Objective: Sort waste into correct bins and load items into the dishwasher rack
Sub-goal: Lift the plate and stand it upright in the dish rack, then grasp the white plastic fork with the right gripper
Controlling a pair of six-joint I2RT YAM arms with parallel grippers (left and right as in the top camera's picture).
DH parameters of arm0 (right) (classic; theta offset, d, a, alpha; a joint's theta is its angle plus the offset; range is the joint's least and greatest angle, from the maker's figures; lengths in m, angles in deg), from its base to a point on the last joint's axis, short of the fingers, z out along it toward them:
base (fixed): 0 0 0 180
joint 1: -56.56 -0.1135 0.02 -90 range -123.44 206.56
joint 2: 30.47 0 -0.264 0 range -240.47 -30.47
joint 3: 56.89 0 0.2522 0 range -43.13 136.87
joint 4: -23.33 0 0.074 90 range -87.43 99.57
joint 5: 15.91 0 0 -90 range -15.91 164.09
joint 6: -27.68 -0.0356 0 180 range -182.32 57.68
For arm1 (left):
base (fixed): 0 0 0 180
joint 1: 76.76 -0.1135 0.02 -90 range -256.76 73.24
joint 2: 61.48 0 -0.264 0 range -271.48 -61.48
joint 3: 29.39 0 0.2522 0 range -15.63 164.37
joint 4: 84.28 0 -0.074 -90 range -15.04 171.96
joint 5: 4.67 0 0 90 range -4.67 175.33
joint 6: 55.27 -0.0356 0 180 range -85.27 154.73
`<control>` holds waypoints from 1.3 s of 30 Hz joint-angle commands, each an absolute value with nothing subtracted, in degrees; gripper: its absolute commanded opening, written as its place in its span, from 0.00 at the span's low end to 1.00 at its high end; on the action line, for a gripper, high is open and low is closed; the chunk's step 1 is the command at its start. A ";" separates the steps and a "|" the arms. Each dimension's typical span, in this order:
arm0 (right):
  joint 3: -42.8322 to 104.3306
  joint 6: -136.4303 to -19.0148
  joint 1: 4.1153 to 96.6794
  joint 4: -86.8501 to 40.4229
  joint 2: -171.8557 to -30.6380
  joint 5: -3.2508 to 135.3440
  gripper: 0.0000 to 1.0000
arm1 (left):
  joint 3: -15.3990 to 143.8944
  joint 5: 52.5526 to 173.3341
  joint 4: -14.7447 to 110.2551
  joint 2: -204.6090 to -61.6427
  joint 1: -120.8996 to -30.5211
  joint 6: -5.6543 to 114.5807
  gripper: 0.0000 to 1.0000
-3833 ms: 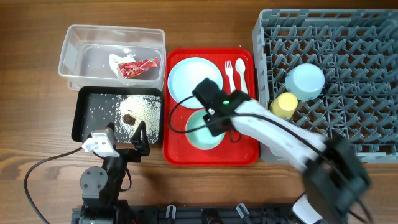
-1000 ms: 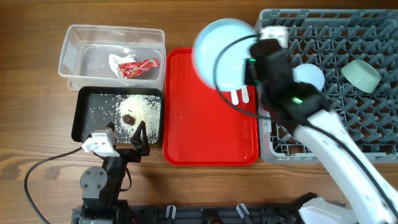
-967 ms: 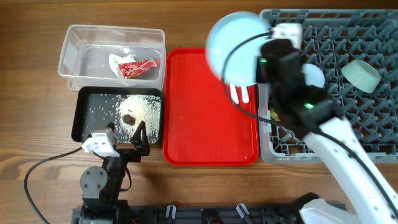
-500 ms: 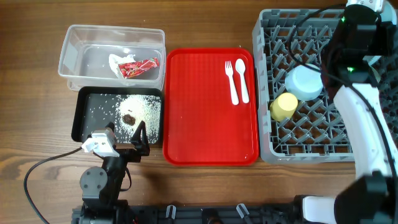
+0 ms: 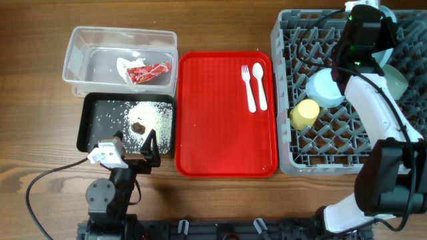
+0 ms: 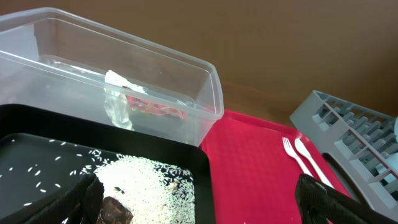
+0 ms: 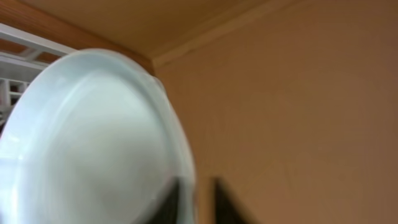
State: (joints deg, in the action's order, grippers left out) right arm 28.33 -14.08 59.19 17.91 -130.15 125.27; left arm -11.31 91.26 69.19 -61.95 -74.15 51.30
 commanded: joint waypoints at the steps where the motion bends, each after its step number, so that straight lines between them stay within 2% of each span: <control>1: 28.77 -19.01 58.58 18.06 -130.72 124.22 0.64 | -11.73 91.92 69.54 -61.64 -74.48 50.54 1.00; 2: 28.77 -23.56 57.64 16.29 -130.04 124.09 0.73 | -11.73 91.92 69.54 -61.64 -74.48 50.54 1.00; 6: 29.84 -33.44 49.05 2.33 -124.56 109.18 0.84 | -11.73 91.92 69.54 -61.64 -74.48 50.54 1.00; 7: 33.86 -43.49 44.81 -9.56 -123.40 98.56 0.84 | -11.73 91.92 69.54 -61.64 -74.48 50.54 1.00; 8: 36.14 -48.46 42.78 -15.44 -123.11 92.59 0.84 | -11.73 91.92 69.54 -61.64 -74.48 50.54 1.00; 9: 38.08 -53.94 40.42 -20.25 -123.03 86.36 0.81 | -11.73 91.92 69.54 -61.64 -74.48 50.54 1.00; 10: 39.35 -58.69 36.97 -23.88 -123.05 78.93 0.74 | -11.73 91.92 69.54 -61.64 -74.48 50.56 1.00; 11: 39.42 -62.75 33.53 -26.35 -123.05 74.45 0.73 | -11.73 91.92 69.54 -61.64 -74.48 50.54 1.00; 14: 38.72 -71.06 25.19 -32.23 -126.74 72.99 0.74 | -11.73 91.92 69.54 -61.64 -74.48 50.54 1.00; 19: 38.50 -72.83 27.11 -26.61 -140.56 83.78 0.73 | -11.73 91.92 69.54 -61.64 -74.48 50.54 1.00; 23: 38.50 -72.78 32.22 -21.69 -150.72 83.06 0.62 | -11.73 91.92 69.54 -61.64 -74.48 50.54 1.00; 27: 38.39 -71.27 32.79 -22.02 -154.02 76.05 0.27 | -11.73 91.92 69.54 -61.64 -74.48 50.54 1.00; 30: 38.39 -71.52 32.53 -23.81 -154.02 75.08 0.06 | -11.73 91.92 69.54 -61.64 -74.48 50.54 1.00; 34: 38.72 -74.38 32.53 -26.74 -147.86 74.73 0.04 | -11.73 91.92 69.54 -61.64 -74.48 50.54 1.00; 39: 38.72 -72.72 36.05 -26.48 -130.28 78.82 0.05 | -11.73 91.92 69.54 -61.64 -74.48 50.54 1.00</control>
